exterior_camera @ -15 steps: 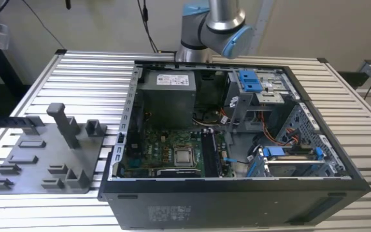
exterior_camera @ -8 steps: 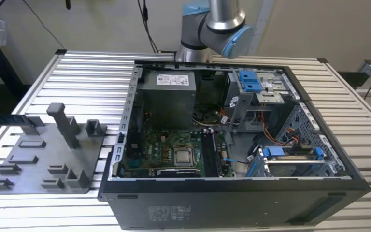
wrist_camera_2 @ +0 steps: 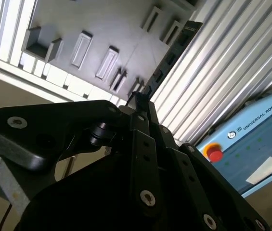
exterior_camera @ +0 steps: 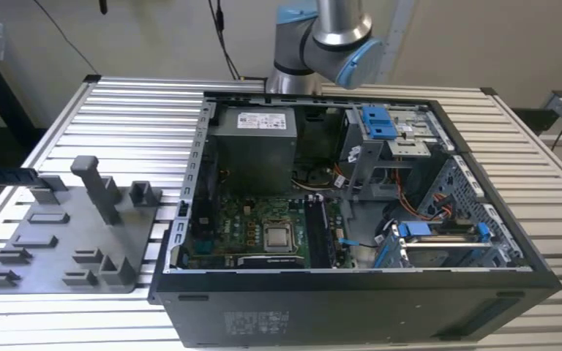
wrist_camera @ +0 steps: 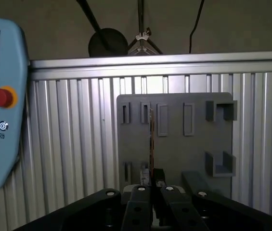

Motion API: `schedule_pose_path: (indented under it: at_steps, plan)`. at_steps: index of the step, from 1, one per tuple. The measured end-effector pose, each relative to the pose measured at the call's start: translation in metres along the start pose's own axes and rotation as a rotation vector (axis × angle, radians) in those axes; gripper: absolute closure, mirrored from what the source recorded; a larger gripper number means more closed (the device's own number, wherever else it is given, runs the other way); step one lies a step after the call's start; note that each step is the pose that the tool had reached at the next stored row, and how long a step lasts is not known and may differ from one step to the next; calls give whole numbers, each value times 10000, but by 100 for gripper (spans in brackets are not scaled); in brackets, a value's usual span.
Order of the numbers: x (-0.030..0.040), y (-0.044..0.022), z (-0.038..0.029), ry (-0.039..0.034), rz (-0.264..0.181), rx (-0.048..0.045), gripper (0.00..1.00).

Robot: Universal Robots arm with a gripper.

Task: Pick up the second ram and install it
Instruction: 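Pick up the second ram and move it above second insertion slot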

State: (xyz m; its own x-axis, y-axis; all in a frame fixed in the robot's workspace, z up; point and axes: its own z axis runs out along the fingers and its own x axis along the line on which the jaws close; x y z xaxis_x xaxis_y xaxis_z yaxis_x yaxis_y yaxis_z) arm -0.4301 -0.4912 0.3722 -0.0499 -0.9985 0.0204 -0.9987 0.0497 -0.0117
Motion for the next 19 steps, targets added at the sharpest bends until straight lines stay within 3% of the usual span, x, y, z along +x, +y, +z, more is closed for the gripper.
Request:
schedule_pose_path:
  at_steps: [19]
  plan:
    - [4, -1, -242, 1, 0, 0, 86]
